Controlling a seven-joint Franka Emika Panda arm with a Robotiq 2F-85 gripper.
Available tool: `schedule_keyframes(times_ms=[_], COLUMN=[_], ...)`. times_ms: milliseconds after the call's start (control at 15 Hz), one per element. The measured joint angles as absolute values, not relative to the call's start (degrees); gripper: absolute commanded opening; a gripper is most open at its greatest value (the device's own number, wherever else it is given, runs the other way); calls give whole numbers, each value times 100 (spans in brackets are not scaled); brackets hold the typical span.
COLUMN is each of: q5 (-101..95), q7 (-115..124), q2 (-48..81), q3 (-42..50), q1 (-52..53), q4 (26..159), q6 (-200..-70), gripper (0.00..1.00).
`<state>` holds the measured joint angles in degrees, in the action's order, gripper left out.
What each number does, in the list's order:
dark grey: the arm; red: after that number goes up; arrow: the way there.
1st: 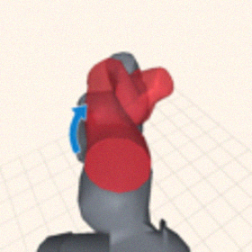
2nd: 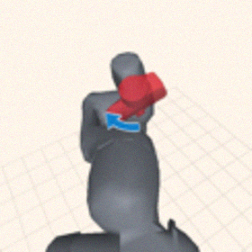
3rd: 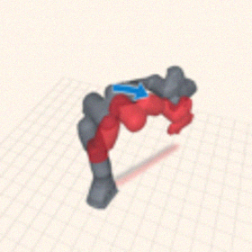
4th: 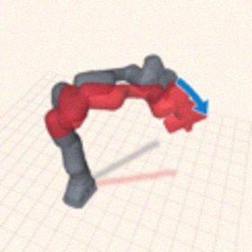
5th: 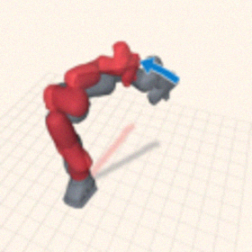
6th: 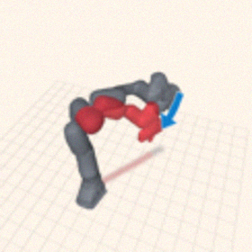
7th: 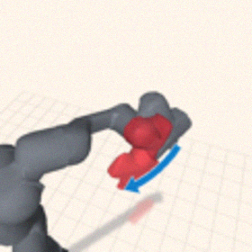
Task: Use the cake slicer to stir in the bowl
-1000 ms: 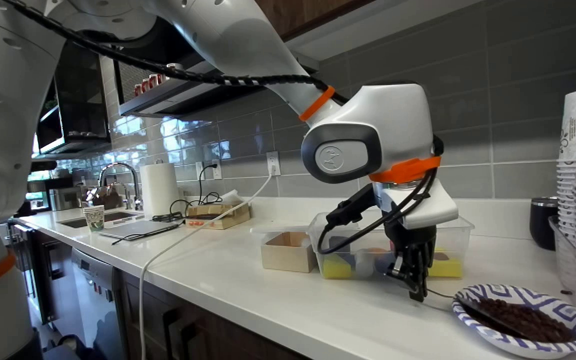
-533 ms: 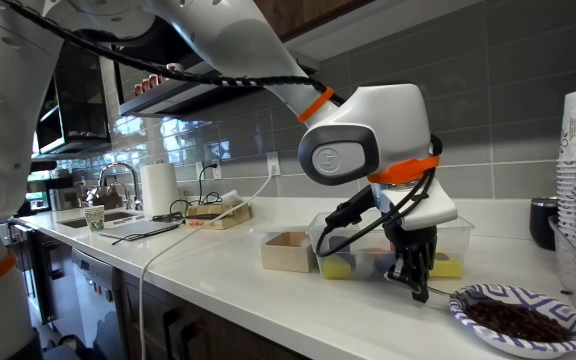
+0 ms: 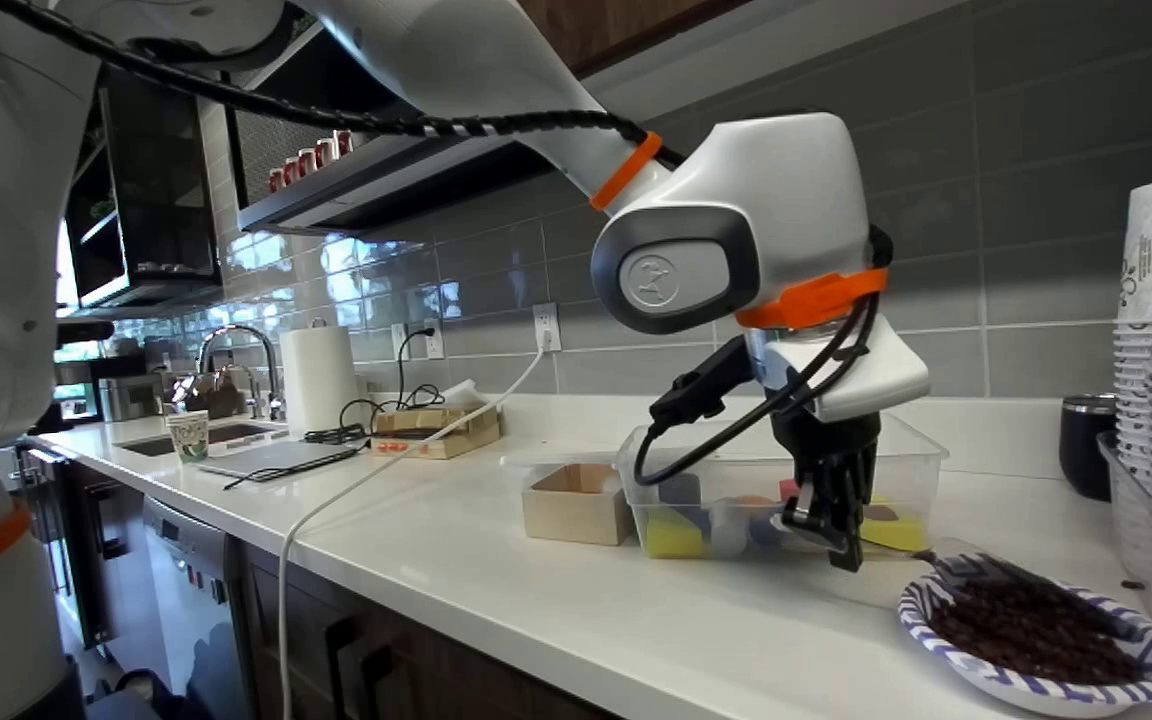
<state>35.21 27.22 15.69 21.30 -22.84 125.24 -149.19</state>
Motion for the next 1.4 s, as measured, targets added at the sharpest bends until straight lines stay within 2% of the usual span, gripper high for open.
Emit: schedule_keyframes(times_ms=[733,1400], q5=[3671,3944], q7=[1586,1489], q2=[914,1832], q3=[2414,2442], q1=[-2886,-3097], q4=[12129,10683], q6=[-12474,-10575], gripper=[1,1])
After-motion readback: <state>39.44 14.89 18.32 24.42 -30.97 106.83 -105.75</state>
